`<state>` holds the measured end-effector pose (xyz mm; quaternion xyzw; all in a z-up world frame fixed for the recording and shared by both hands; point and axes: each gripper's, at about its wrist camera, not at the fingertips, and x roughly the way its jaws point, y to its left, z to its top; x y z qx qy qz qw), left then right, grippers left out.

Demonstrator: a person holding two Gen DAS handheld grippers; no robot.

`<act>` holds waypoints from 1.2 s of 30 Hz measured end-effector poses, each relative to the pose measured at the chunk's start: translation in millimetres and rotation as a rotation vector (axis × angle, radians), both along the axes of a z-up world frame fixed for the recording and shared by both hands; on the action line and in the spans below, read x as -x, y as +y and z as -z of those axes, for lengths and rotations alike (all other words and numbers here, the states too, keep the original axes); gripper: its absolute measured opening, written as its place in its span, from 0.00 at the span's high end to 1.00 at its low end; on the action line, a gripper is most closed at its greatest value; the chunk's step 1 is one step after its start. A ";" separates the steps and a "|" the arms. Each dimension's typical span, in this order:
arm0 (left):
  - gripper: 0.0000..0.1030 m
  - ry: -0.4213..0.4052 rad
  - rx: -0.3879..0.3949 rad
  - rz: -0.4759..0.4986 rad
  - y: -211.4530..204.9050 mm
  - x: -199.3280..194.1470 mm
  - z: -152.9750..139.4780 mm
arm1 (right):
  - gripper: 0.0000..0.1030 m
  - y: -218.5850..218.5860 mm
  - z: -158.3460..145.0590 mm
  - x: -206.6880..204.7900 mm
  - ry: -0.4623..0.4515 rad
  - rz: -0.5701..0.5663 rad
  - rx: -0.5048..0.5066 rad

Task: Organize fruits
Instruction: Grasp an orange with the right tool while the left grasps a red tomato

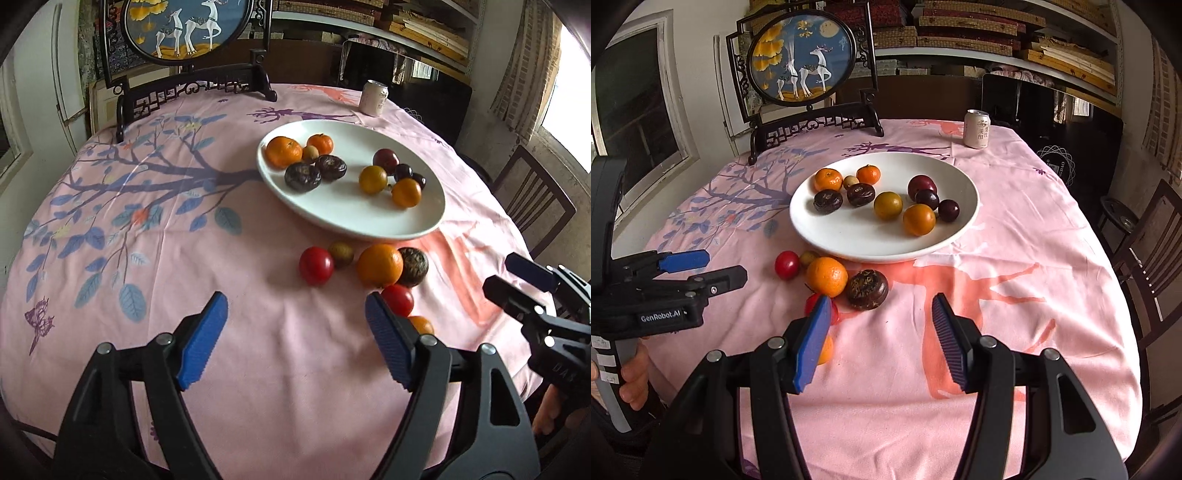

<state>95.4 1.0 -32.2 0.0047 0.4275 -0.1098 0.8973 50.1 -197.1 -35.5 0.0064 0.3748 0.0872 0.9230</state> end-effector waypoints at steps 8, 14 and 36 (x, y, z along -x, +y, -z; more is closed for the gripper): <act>0.20 0.010 -0.004 -0.031 16.4 7.4 6.8 | 0.45 21.3 19.0 12.4 0.063 -0.066 -0.026; 0.20 0.029 0.001 -0.051 25.5 4.5 10.7 | 0.45 49.5 41.5 0.2 0.122 -0.132 -0.031; 0.21 0.088 -0.098 -0.016 -23.8 -56.2 42.9 | 0.57 11.6 40.3 0.9 0.115 -0.063 -0.106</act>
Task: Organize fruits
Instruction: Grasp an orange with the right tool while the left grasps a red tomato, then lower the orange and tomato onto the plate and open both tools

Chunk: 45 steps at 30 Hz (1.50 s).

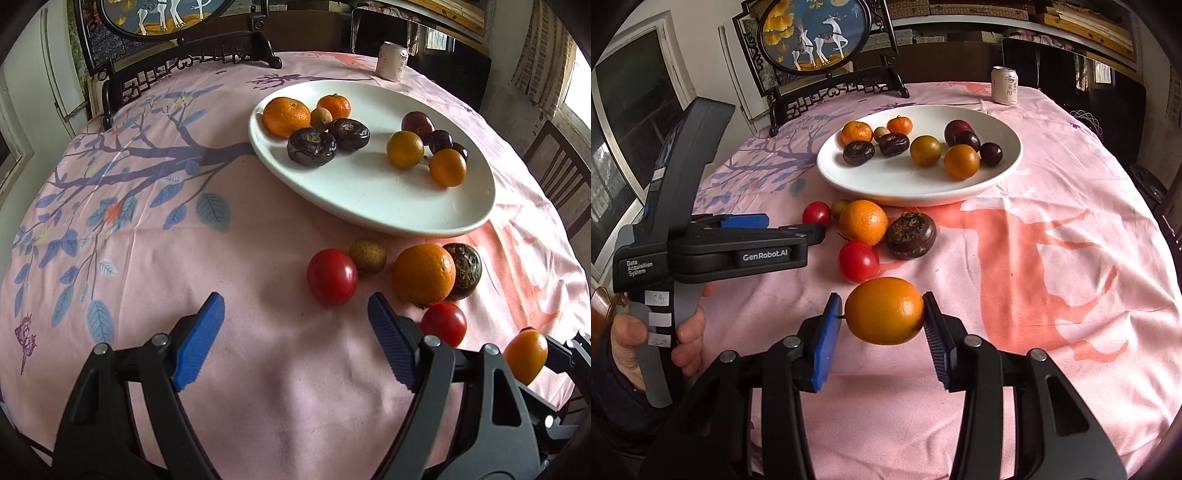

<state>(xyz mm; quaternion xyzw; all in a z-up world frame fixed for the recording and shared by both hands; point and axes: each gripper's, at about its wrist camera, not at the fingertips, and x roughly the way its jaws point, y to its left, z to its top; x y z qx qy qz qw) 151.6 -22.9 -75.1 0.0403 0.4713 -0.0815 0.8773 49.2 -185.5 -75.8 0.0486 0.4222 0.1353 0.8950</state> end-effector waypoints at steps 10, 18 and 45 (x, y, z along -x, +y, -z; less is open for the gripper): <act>0.71 -0.002 0.058 0.037 -5.3 -16.9 4.2 | 0.57 -12.4 -5.9 5.5 -0.012 0.027 -0.022; 0.72 -0.033 0.106 0.057 -2.3 -1.7 -10.9 | 0.57 -4.8 -12.0 7.6 -0.020 0.019 -0.008; 0.72 -0.040 0.058 0.073 -65.4 -137.4 -72.1 | 0.57 -37.0 -40.3 -146.3 -0.154 0.135 0.197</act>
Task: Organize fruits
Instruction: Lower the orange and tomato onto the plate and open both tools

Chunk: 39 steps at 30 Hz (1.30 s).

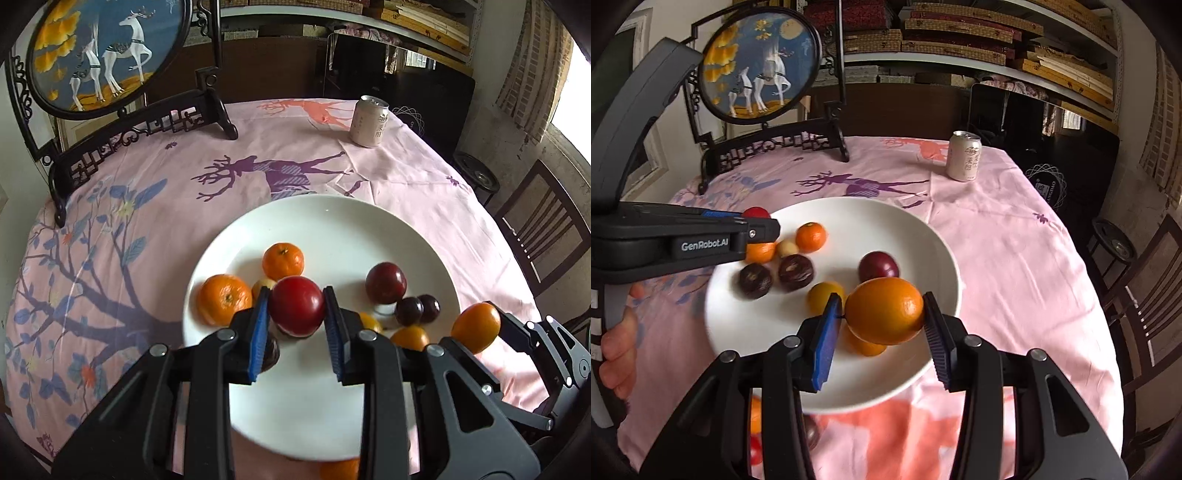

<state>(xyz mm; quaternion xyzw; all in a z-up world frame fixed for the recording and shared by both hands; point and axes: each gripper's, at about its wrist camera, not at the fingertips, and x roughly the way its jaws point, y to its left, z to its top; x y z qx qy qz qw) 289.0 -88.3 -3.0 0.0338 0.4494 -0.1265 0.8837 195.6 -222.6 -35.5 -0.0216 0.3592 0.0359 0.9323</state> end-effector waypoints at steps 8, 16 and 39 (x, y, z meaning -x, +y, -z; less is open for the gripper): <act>0.72 0.071 0.000 -0.001 -23.3 -38.6 26.8 | 0.56 -20.7 26.1 -42.2 0.054 0.031 -0.019; 0.46 0.037 0.053 -0.029 -3.1 -22.0 7.5 | 0.40 -26.5 25.5 -32.2 -0.007 0.037 -0.046; 0.12 -0.126 0.030 -0.098 100.7 191.8 2.4 | 0.37 31.5 12.4 157.2 0.073 -0.096 -0.104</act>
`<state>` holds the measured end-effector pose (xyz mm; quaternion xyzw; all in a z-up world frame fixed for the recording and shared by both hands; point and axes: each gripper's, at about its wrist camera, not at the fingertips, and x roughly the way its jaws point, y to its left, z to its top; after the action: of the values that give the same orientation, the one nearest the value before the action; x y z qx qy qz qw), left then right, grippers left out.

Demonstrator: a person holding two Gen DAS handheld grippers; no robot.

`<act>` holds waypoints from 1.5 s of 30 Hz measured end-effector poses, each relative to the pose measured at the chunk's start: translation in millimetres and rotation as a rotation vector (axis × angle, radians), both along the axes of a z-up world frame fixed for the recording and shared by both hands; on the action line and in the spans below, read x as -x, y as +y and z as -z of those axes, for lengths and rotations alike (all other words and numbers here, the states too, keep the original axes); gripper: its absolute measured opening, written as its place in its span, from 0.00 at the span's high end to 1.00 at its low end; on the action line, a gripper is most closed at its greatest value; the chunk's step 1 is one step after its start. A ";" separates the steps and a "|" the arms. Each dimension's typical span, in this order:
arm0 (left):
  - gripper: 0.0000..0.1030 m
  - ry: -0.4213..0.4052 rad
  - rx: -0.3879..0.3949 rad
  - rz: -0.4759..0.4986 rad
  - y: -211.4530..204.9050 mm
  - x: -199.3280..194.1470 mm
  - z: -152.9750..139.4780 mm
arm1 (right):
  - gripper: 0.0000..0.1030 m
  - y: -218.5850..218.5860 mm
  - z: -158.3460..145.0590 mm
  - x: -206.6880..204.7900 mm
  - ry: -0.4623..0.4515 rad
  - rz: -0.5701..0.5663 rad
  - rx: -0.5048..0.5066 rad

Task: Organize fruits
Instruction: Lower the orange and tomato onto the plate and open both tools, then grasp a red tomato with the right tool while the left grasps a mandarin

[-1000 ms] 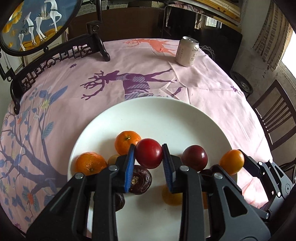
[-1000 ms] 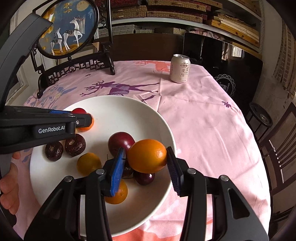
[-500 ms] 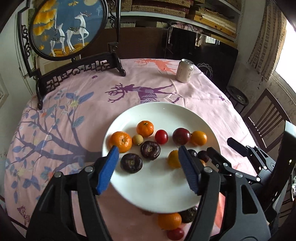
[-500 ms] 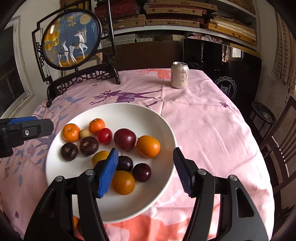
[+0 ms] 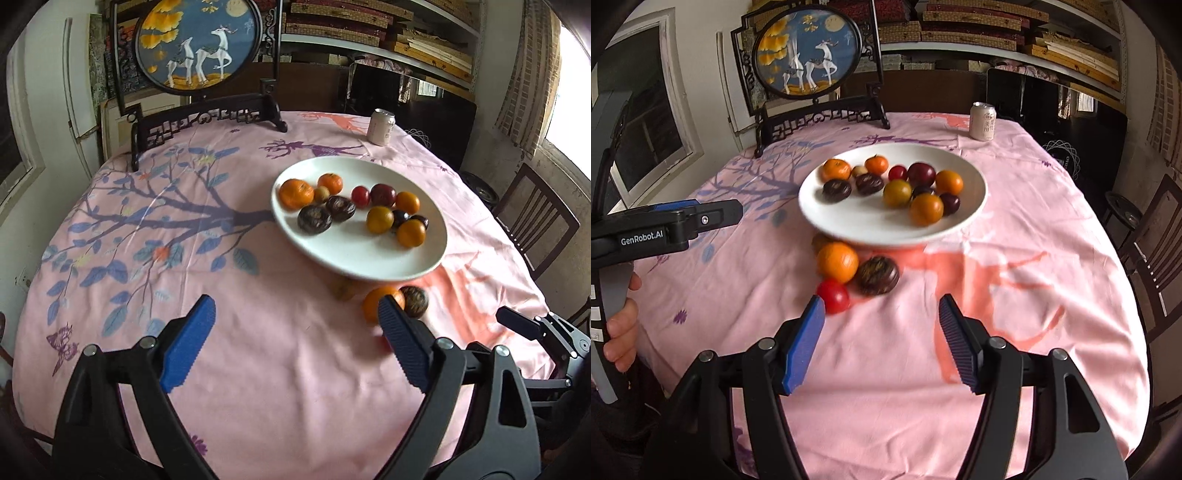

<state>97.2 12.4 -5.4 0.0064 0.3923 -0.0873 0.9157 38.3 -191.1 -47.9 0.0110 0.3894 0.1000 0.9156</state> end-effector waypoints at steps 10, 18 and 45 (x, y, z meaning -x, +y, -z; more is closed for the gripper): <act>0.11 0.067 -0.013 -0.061 28.8 12.5 34.6 | 0.38 43.8 31.6 -27.5 0.085 -0.106 -0.041; 0.11 0.089 0.006 -0.044 22.6 7.3 33.2 | 0.70 48.6 44.0 -59.4 0.115 -0.097 -0.013; 0.39 0.209 0.035 0.171 -92.3 -53.3 71.8 | 0.70 -38.2 33.9 -0.7 0.114 0.044 -0.097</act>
<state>150.5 -79.9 -77.2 0.0146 0.4822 -0.1723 0.8589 39.0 -229.3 -81.8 0.0696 0.4350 0.0981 0.8923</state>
